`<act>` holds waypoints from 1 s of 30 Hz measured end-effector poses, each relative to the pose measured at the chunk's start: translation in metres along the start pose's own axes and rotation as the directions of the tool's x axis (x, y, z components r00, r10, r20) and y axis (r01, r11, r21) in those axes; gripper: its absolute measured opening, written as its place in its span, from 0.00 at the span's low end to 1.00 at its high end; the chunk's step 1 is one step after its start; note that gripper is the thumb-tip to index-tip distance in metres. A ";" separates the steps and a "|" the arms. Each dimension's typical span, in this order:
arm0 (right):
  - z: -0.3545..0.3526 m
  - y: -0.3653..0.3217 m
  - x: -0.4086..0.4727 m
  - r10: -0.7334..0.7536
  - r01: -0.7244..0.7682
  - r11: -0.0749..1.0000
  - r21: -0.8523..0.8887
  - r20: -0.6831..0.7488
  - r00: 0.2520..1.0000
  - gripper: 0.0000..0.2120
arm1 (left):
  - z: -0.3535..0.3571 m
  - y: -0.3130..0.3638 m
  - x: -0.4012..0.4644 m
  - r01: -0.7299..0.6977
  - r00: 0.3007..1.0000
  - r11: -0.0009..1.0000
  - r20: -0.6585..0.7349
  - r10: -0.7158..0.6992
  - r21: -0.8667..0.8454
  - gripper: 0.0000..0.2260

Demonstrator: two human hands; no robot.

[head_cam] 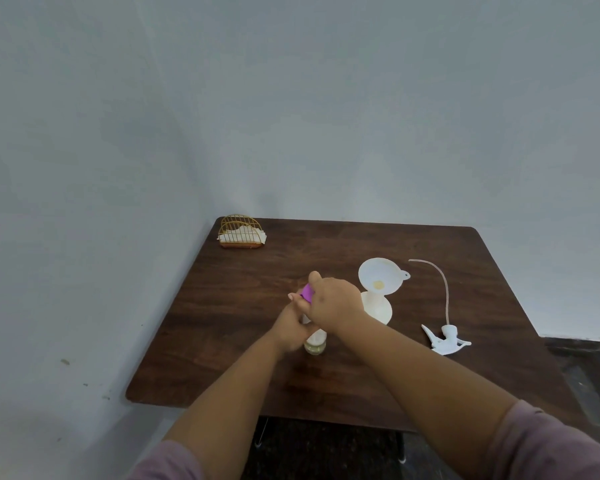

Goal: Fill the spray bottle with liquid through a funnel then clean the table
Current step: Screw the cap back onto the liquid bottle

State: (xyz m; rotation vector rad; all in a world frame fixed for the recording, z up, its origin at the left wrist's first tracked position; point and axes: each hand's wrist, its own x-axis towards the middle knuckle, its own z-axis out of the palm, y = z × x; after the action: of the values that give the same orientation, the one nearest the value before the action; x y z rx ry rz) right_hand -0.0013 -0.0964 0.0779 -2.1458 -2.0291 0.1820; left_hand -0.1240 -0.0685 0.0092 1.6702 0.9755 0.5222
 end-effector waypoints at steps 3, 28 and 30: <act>0.000 0.008 -0.002 0.019 -0.031 0.987 0.155 0.075 0.997 0.26 | 0.000 0.006 -0.001 0.018 1.000 0.999 -0.010 -0.017 0.036 0.25; -0.029 -0.003 0.107 -0.130 0.064 0.929 0.364 0.160 0.979 0.30 | -0.072 0.042 0.078 0.149 0.985 0.988 -0.098 -0.145 0.035 0.21; -0.033 -0.001 0.136 -0.106 0.041 0.926 0.376 0.155 0.982 0.32 | -0.086 0.047 0.103 0.148 0.982 0.976 -0.143 -0.126 0.162 0.22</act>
State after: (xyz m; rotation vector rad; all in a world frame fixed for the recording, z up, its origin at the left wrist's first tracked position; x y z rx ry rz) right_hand 0.0124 0.0381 0.1150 -1.8702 -1.9646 0.7053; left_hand -0.1146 0.0608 0.0670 1.7216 1.2535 0.4707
